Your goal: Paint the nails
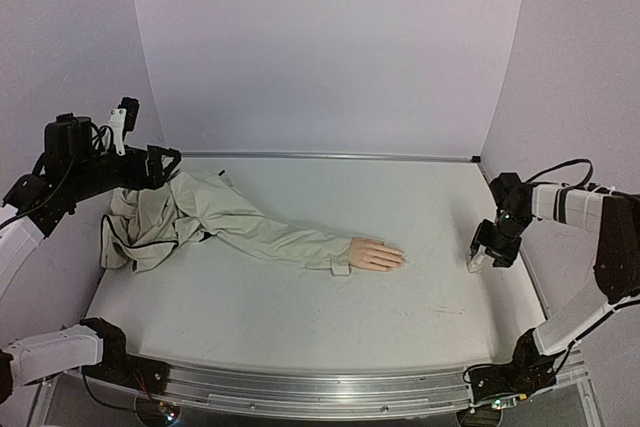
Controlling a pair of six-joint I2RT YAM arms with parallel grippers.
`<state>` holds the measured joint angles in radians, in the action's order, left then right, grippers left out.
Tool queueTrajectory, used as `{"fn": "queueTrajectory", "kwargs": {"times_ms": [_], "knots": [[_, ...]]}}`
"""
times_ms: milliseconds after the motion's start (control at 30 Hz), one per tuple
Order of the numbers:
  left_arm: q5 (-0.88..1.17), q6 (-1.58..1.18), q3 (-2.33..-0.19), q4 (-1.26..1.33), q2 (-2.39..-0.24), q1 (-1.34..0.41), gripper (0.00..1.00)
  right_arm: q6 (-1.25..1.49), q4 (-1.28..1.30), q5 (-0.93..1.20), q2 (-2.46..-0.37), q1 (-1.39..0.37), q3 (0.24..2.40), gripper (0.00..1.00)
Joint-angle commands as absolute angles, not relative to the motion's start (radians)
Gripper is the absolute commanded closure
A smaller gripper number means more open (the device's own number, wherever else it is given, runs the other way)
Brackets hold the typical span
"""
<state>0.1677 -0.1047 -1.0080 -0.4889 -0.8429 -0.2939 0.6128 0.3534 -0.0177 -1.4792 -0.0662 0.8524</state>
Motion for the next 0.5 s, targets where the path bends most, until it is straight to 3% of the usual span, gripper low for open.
{"fn": "queueTrajectory", "kwargs": {"times_ms": [0, 467], "knots": [[0.145, -0.088, -1.042, -0.492, -0.822, -0.304, 0.0, 0.588, 0.374, -0.073, -1.508, -0.079, 0.902, 0.4], [0.144, -0.09, -1.038, -0.492, -0.821, -0.314, 0.01, 0.566, 0.37, -0.112, -1.537, -0.099, 0.907, 0.65]]}}
